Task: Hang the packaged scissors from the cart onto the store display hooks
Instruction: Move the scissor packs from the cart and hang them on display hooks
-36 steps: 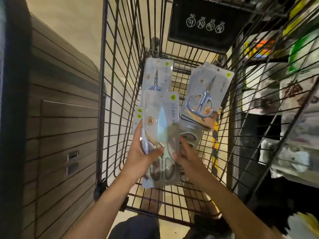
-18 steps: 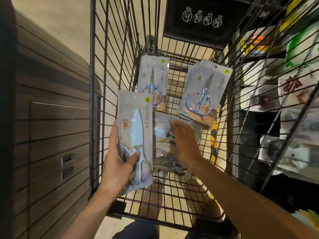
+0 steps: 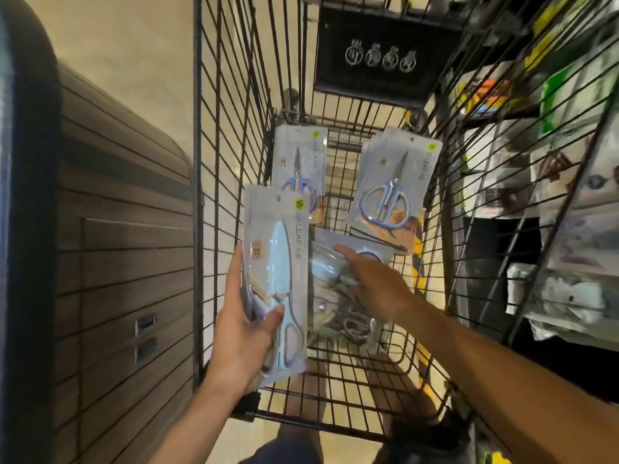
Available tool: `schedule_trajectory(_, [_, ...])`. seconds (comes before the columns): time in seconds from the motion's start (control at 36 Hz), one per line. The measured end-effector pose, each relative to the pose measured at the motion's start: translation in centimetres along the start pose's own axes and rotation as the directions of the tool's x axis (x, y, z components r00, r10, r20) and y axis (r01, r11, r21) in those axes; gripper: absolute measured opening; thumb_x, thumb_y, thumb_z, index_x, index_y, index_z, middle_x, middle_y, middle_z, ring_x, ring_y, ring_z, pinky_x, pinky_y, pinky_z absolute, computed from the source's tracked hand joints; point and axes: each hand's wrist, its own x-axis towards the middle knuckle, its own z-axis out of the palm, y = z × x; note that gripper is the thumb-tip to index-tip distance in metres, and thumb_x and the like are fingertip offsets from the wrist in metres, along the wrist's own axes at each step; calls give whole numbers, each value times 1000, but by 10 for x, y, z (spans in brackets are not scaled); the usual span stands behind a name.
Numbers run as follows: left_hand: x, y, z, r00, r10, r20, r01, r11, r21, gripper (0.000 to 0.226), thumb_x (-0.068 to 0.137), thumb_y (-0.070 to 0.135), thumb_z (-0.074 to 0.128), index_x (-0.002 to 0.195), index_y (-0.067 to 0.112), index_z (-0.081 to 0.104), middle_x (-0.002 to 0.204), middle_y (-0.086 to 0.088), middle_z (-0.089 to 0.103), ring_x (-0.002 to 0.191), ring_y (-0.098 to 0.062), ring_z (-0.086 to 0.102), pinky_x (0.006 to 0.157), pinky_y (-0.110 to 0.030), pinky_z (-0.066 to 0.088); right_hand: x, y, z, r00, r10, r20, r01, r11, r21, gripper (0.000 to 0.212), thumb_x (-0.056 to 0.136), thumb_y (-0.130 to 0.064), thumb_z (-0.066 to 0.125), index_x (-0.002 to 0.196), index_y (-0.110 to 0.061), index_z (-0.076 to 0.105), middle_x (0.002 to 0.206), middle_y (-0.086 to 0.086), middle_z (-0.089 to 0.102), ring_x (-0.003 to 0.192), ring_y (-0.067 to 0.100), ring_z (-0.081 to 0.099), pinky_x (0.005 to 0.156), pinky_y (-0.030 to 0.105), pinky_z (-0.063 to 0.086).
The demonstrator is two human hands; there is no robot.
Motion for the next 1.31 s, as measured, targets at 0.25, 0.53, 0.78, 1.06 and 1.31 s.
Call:
schedule_trajectory(0.25, [-47, 94, -18, 981, 177, 81, -186, 974, 125, 102, 87, 1, 75, 157, 47, 17, 155, 32, 32, 141, 18, 28, 105, 0, 30, -116, -24, -68, 983, 100, -154, 6, 821, 570, 86, 89, -17, 75, 150, -53, 26, 145, -27, 41, 129, 7, 53, 102, 24, 49])
schedule_trajectory(0.53, [-109, 173, -34, 910, 332, 248, -379, 909, 174, 102, 89, 14, 77, 147, 66, 11, 149, 53, 15, 143, 21, 14, 117, -13, 21, -270, -73, -125, 869, 261, -421, 149, 674, 724, 89, 88, -27, 79, 153, -49, 22, 158, -27, 29, 143, -6, 34, 113, 28, 40])
schedule_trajectory(0.78, [-158, 201, -1, 832, 362, 421, -450, 884, 130, 105, 82, 18, 83, 151, 61, 17, 163, 15, 30, 149, -16, 35, 118, -49, 37, -381, -78, -116, 727, 355, -588, 366, 524, 769, 89, 86, 0, 74, 154, -37, 28, 150, -17, 47, 135, 5, 50, 97, 25, 54])
schedule_trajectory(1.06, [-259, 196, 63, 671, 475, 569, -623, 777, 85, 102, 82, 25, 83, 151, 61, 17, 161, 18, 33, 145, -15, 40, 116, -53, 40, -500, -62, -54, 492, 529, -691, 472, 505, 723, 88, 84, -11, 79, 152, -41, 32, 140, -28, 52, 129, -2, 53, 104, 28, 51])
schedule_trajectory(1.31, [-375, 156, 100, 490, 508, 709, -733, 680, 19, 103, 77, 31, 82, 156, 51, 18, 157, 41, 21, 148, 3, 27, 122, -51, 31, -615, -48, 35, 248, 690, -681, 538, 486, 689, 84, 81, -14, 82, 144, -48, 38, 153, -16, 42, 134, -3, 47, 110, 34, 47])
